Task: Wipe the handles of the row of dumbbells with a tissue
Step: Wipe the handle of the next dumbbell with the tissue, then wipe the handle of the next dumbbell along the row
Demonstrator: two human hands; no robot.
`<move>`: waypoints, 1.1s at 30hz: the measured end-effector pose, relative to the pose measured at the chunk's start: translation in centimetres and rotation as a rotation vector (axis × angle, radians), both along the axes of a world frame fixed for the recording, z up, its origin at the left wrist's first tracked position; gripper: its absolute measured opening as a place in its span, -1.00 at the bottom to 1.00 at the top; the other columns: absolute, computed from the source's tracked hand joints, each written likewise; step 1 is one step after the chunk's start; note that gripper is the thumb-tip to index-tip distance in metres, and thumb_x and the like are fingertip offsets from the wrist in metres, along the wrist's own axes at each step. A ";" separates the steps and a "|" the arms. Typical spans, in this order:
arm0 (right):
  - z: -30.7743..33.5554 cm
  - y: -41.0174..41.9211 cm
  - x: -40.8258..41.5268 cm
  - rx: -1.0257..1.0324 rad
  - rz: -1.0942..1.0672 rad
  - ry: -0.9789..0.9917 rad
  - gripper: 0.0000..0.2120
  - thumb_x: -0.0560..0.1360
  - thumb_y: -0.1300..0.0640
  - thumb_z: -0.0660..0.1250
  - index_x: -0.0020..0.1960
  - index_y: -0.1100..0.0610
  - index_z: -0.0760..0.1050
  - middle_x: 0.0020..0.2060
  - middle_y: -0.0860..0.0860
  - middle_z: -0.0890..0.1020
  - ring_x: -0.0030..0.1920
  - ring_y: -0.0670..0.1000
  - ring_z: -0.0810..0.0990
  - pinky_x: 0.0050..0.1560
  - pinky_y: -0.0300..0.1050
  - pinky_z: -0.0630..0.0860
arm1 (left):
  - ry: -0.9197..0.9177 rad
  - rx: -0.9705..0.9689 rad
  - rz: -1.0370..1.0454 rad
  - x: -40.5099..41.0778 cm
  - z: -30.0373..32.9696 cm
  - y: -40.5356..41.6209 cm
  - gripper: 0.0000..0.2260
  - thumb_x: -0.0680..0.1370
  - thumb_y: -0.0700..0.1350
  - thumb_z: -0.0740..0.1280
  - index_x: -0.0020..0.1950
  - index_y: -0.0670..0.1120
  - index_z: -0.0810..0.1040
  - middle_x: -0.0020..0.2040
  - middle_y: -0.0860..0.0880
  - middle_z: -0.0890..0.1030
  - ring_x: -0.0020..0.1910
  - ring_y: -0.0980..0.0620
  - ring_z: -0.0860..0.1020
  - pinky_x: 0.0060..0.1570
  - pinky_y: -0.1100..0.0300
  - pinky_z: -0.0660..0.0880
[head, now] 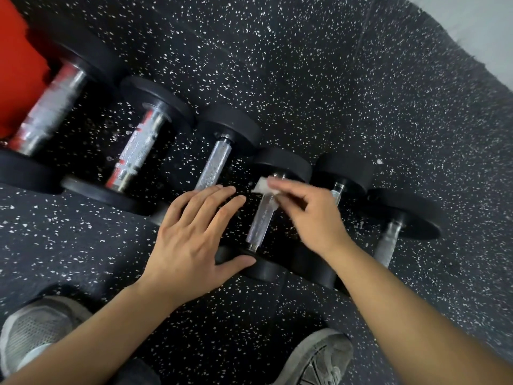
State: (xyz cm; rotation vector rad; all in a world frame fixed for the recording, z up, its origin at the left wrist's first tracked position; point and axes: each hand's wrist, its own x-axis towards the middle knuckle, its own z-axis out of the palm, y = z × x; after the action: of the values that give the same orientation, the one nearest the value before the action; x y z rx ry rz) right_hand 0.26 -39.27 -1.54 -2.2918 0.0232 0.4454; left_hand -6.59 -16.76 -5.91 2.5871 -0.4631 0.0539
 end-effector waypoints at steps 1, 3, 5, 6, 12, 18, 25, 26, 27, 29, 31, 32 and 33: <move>-0.2 -0.1 0.3 -0.028 -0.022 -0.048 -0.69 0.59 0.23 0.41 0.28 0.00 0.65 0.24 -0.19 0.66 0.27 -0.29 0.58 0.40 -0.21 0.46 | 0.003 0.000 -0.002 0.0 0.0 0.0 -0.22 0.50 0.42 0.38 0.53 -0.09 0.47 0.53 -0.06 0.49 0.53 -0.08 0.45 0.55 -0.08 0.28; -0.5 0.0 -0.1 -0.057 0.060 -0.035 -0.69 0.57 0.24 0.42 0.28 0.01 0.65 0.24 -0.16 0.67 0.27 -0.26 0.59 0.39 -0.20 0.47 | 0.013 0.001 -0.008 0.0 0.0 0.0 -0.21 0.49 0.41 0.38 0.54 -0.09 0.47 0.53 -0.06 0.48 0.53 -0.08 0.44 0.55 -0.08 0.28; -0.6 0.2 -1.1 -0.094 0.230 0.032 -0.67 0.57 0.24 0.41 0.29 -0.02 0.65 0.23 -0.15 0.68 0.27 -0.23 0.60 0.39 -0.17 0.49 | 0.024 0.007 -0.005 0.0 0.0 0.0 -0.20 0.48 0.41 0.39 0.54 -0.09 0.46 0.54 -0.06 0.48 0.54 -0.09 0.44 0.55 -0.09 0.28; -0.6 0.2 -1.6 -0.115 0.319 0.091 -0.66 0.58 0.24 0.41 0.29 -0.05 0.65 0.23 -0.16 0.68 0.26 -0.22 0.61 0.38 -0.17 0.49 | 0.026 0.009 -0.002 0.0 0.0 0.0 -0.20 0.48 0.42 0.39 0.54 -0.09 0.46 0.54 -0.06 0.48 0.53 -0.09 0.44 0.55 -0.10 0.29; 0.8 0.3 -1.2 0.038 0.317 0.269 -0.71 0.60 0.17 0.39 0.25 -0.12 0.66 0.20 -0.25 0.68 0.22 -0.33 0.59 0.35 -0.35 0.45 | 0.055 0.005 -0.009 0.2 0.4 0.0 -0.18 0.48 0.44 0.37 0.54 -0.09 0.45 0.53 -0.05 0.47 0.53 -0.08 0.43 0.53 -0.08 0.29; -0.6 -0.3 -0.5 -0.051 0.160 -0.001 -0.69 0.58 0.23 0.41 0.28 -0.02 0.65 0.22 -0.20 0.67 0.23 -0.33 0.58 0.39 -0.23 0.46 | 0.105 0.024 -0.020 0.4 0.8 0.0 -0.15 0.46 0.46 0.35 0.55 -0.08 0.42 0.53 -0.05 0.46 0.52 -0.08 0.43 0.54 -0.03 0.24; -0.3 -1.9 -2.7 0.171 0.214 0.271 -0.75 0.59 0.15 0.42 0.23 -0.05 0.68 0.15 -0.18 0.72 0.16 -0.27 0.65 0.27 -0.30 0.52 | 0.212 0.052 -0.025 1.0 1.6 -0.4 -0.10 0.43 0.49 0.33 0.58 -0.06 0.36 0.55 -0.04 0.43 0.54 -0.09 0.39 0.53 -0.07 0.26; 0.1 -2.5 -2.7 0.206 0.143 0.224 -0.75 0.59 0.16 0.42 0.23 -0.04 0.68 0.15 -0.19 0.71 0.17 -0.29 0.63 0.27 -0.35 0.49 | 0.237 0.062 -0.028 1.1 1.8 -0.5 -0.10 0.42 0.50 0.33 0.58 -0.05 0.35 0.55 -0.03 0.42 0.54 -0.07 0.38 0.53 -0.07 0.25; 0.4 -3.0 -2.6 0.228 0.088 0.186 -0.75 0.59 0.18 0.42 0.23 -0.04 0.68 0.14 -0.20 0.71 0.17 -0.31 0.62 0.26 -0.38 0.48 | 0.260 0.065 -0.031 1.1 1.9 -0.5 -0.10 0.42 0.50 0.32 0.59 -0.04 0.34 0.55 -0.02 0.41 0.55 -0.05 0.36 0.54 -0.05 0.23; 0.7 -4.2 -2.4 0.256 0.010 0.175 -0.72 0.58 0.21 0.43 0.25 -0.02 0.67 0.05 -0.25 0.72 0.05 -0.32 0.63 0.17 -0.35 0.51 | 0.298 0.031 -0.048 1.3 2.2 -0.5 -0.12 0.43 0.49 0.29 0.59 -0.02 0.32 0.55 0.01 0.39 0.55 -0.02 0.33 0.55 0.00 0.19; 1.1 -5.4 -2.0 0.284 -0.030 0.204 -0.70 0.57 0.24 0.44 0.26 -0.01 0.65 -0.10 -0.34 0.70 -0.08 -0.31 0.62 0.03 -0.36 0.53 | 0.339 -0.021 -0.100 2.1 3.1 -0.7 -0.13 0.44 0.49 0.27 0.62 0.02 0.28 0.57 0.05 0.35 0.57 0.03 0.27 0.57 0.01 0.17; 1.4 -5.9 -1.6 0.296 -0.037 0.212 -0.69 0.57 0.26 0.44 0.26 0.01 0.64 -0.15 -0.38 0.68 -0.11 -0.32 0.61 -0.01 -0.38 0.52 | 0.344 -0.029 -0.139 2.6 3.8 -0.9 -0.13 0.45 0.49 0.27 0.63 0.03 0.26 0.58 0.06 0.33 0.57 0.04 0.25 0.56 0.00 0.16; 1.7 -6.4 -1.3 0.305 -0.034 0.207 -0.69 0.56 0.27 0.44 0.26 0.03 0.64 -0.18 -0.40 0.67 -0.13 -0.32 0.60 -0.02 -0.39 0.52 | 0.334 -0.023 -0.181 3.3 4.6 -1.1 -0.13 0.46 0.49 0.26 0.63 0.03 0.26 0.58 0.05 0.33 0.57 0.05 0.25 0.55 0.01 0.16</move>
State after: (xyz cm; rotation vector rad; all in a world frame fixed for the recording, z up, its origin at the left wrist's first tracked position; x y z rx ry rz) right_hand -1.01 -45.62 0.12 -1.9374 0.0915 0.6227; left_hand -3.30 -17.84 -1.35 2.4540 -0.5621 -0.4261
